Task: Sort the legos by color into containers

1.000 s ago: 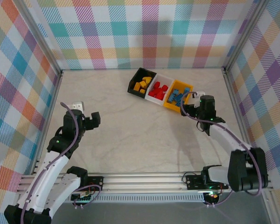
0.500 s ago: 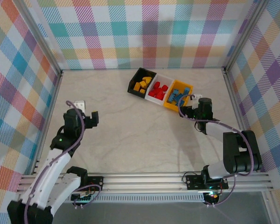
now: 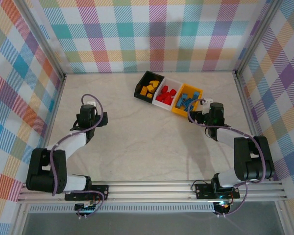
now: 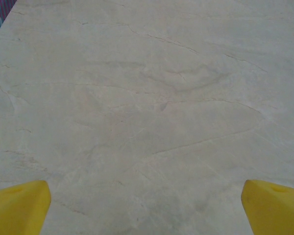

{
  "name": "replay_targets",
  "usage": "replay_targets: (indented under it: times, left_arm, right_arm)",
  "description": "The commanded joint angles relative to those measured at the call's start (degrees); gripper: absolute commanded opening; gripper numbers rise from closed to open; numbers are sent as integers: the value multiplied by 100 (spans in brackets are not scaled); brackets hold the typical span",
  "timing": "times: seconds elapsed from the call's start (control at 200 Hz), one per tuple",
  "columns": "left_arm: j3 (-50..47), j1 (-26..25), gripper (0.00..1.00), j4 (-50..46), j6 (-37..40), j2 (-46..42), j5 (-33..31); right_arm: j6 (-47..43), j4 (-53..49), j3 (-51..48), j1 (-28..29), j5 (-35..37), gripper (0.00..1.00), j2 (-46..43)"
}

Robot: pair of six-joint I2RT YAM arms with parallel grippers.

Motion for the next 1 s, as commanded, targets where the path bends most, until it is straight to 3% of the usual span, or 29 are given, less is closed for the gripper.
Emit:
replay_targets:
  times: [0.0,0.44,0.595,0.79,0.995]
  left_arm:
    - [-114,55,100,786,-236,335,-32]
    - [172,64,100,1390,-8,1262,634]
    - [-375,64,100,2128,99,1024,910]
    - [-1119,77,100,3490,35,1056,811]
    - [-1151,110,100,3551,-40,1091,735]
  right_arm:
    - [39,153,4,-70,-207,100,78]
    - [-92,-182,379,-94,-298,100,389]
    - [-249,-227,506,-87,-450,100,534]
    - [-286,-333,668,-87,-525,100,704]
    - [-286,-370,713,-87,-525,100,740]
